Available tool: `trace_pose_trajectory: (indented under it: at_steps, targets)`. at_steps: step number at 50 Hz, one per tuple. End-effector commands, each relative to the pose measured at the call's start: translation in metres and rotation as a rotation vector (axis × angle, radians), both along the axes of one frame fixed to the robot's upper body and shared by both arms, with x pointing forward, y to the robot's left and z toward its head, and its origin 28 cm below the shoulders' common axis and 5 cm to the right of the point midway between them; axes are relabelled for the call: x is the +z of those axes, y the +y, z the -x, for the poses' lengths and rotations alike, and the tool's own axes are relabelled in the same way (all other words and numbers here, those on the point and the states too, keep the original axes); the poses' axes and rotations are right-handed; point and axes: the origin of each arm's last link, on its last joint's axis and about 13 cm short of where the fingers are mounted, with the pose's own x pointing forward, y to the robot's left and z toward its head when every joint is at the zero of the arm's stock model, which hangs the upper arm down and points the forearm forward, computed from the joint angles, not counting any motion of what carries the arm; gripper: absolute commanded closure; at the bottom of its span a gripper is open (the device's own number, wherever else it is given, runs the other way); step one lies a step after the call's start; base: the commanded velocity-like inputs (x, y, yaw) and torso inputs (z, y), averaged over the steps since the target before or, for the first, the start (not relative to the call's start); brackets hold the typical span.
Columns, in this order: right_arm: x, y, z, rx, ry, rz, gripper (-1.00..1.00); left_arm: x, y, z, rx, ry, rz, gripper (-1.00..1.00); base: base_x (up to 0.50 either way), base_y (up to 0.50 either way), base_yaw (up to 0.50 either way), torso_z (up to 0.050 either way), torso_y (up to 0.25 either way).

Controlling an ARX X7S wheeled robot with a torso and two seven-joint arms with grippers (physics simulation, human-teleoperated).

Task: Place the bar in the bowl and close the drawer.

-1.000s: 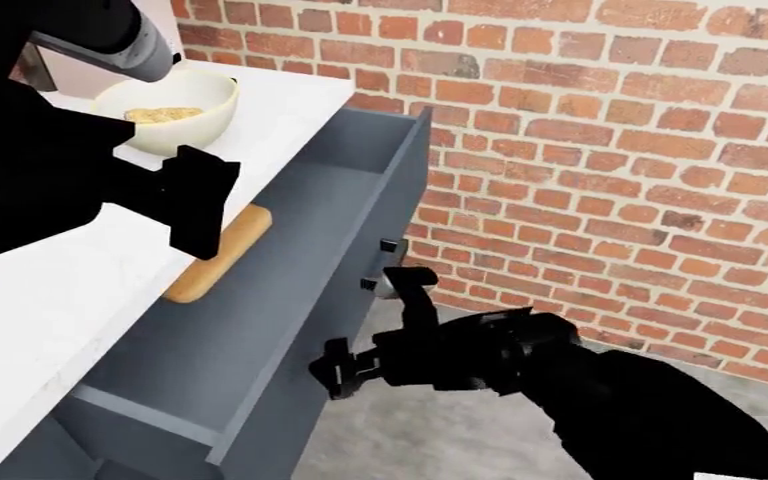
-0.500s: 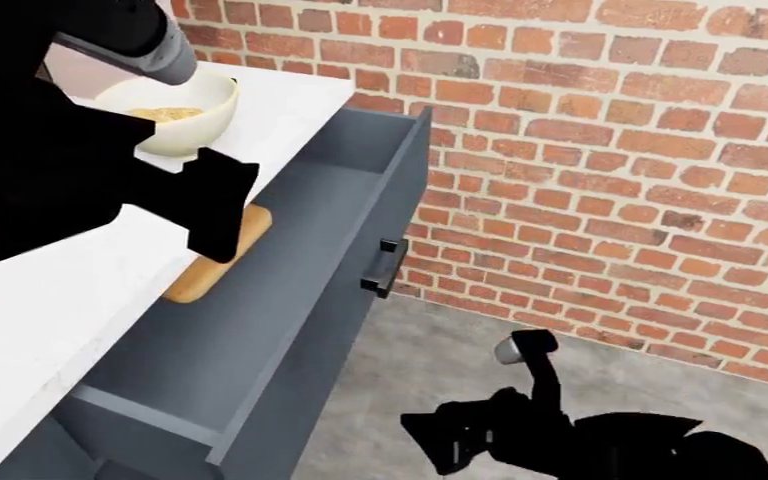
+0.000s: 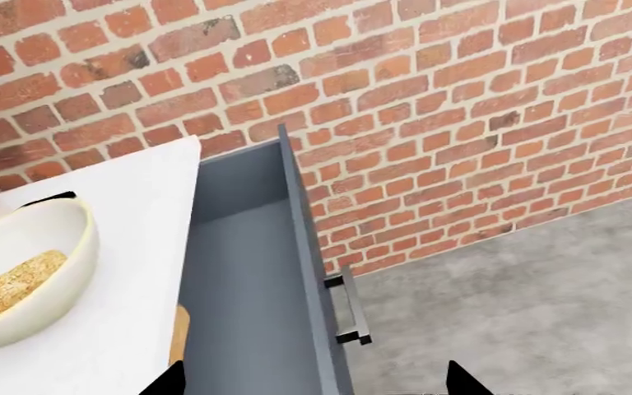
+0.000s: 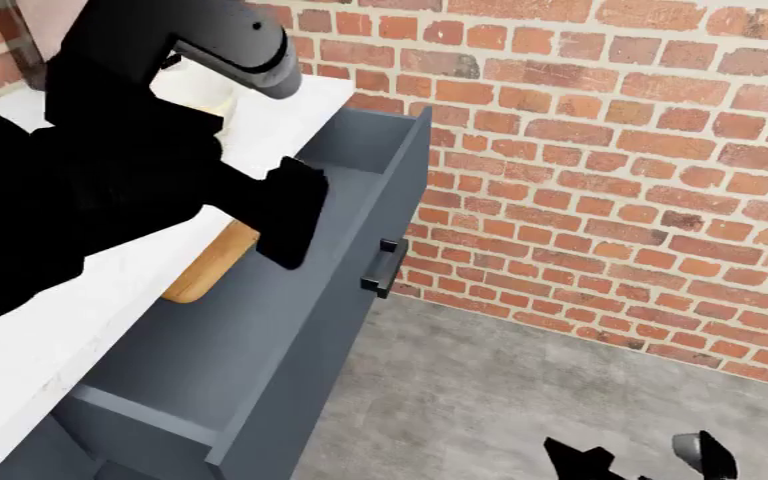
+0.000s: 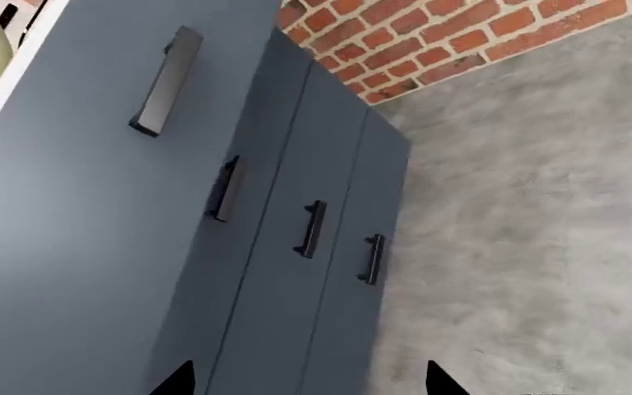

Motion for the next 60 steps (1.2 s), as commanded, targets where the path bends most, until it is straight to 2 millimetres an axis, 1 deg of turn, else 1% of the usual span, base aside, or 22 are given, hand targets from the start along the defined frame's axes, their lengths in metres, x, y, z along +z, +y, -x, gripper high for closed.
trace_pose_trajectory:
  at_steps: [1, 8, 12, 15, 25, 34, 38, 45, 50, 55, 60]
  targets:
    - [-0.027, -0.024, 0.021, -0.183, 0.034, -0.041, -1.00, 0.001, -0.034, -0.005, -0.031, -0.017, -0.087, -1.00, 0.00, 0.00, 0.00, 0.000, 0.000]
    - [-0.050, -0.035, 0.030, -0.299, 0.077, -0.032, -1.00, -0.001, -0.061, -0.007, -0.072, -0.040, -0.140, -1.00, 0.00, 0.00, 0.00, 0.000, 0.000]
    - [-0.066, -0.042, 0.035, -0.367, 0.116, -0.095, -1.00, -0.009, -0.076, -0.011, -0.099, -0.034, -0.186, -1.00, 0.00, 0.00, 0.00, 0.000, 0.000]
    - [-0.072, -0.045, 0.036, -0.386, 0.127, -0.140, -1.00, -0.015, -0.088, -0.012, -0.119, -0.052, -0.239, -1.00, 0.00, 0.00, 0.00, 0.000, 0.000]
    - [-0.078, -0.044, 0.036, -0.390, 0.136, -0.153, -1.00, -0.021, -0.126, 0.004, -0.194, -0.109, -0.342, -1.00, 0.00, 0.00, 0.00, 0.000, 0.000]
    - [-0.080, -0.043, 0.038, -0.389, 0.140, -0.157, -1.00, -0.046, -0.153, 0.004, -0.217, -0.125, -0.439, -1.00, 0.00, 0.00, 0.00, 0.000, 0.000]
    - [-0.078, -0.043, 0.033, -0.387, 0.141, -0.158, -1.00, -0.062, -0.164, 0.005, -0.228, -0.123, -0.469, -1.00, 0.00, 0.00, 0.00, 0.000, 0.000]
    - [-0.073, -0.039, 0.020, -0.384, 0.146, -0.156, -1.00, -0.087, -0.177, 0.006, -0.217, -0.148, -0.544, -1.00, 0.00, 0.00, 0.00, 0.000, 0.000]
    - [-0.071, -0.039, 0.015, -0.382, 0.148, -0.153, -1.00, -0.104, -0.175, 0.010, -0.210, -0.172, -0.592, -1.00, 0.00, 0.00, 0.00, 0.000, 0.000]
    - [-0.066, -0.039, 0.008, -0.381, 0.148, -0.156, -1.00, -0.117, -0.174, 0.011, -0.215, -0.170, -0.604, -1.00, 0.00, 0.00, 0.00, 0.000, 0.000]
    - [-0.063, -0.041, 0.003, -0.382, 0.150, -0.159, -1.00, -0.132, -0.173, 0.008, -0.213, -0.159, -0.624, -1.00, 0.00, 0.00, 0.00, 0.000, 0.000]
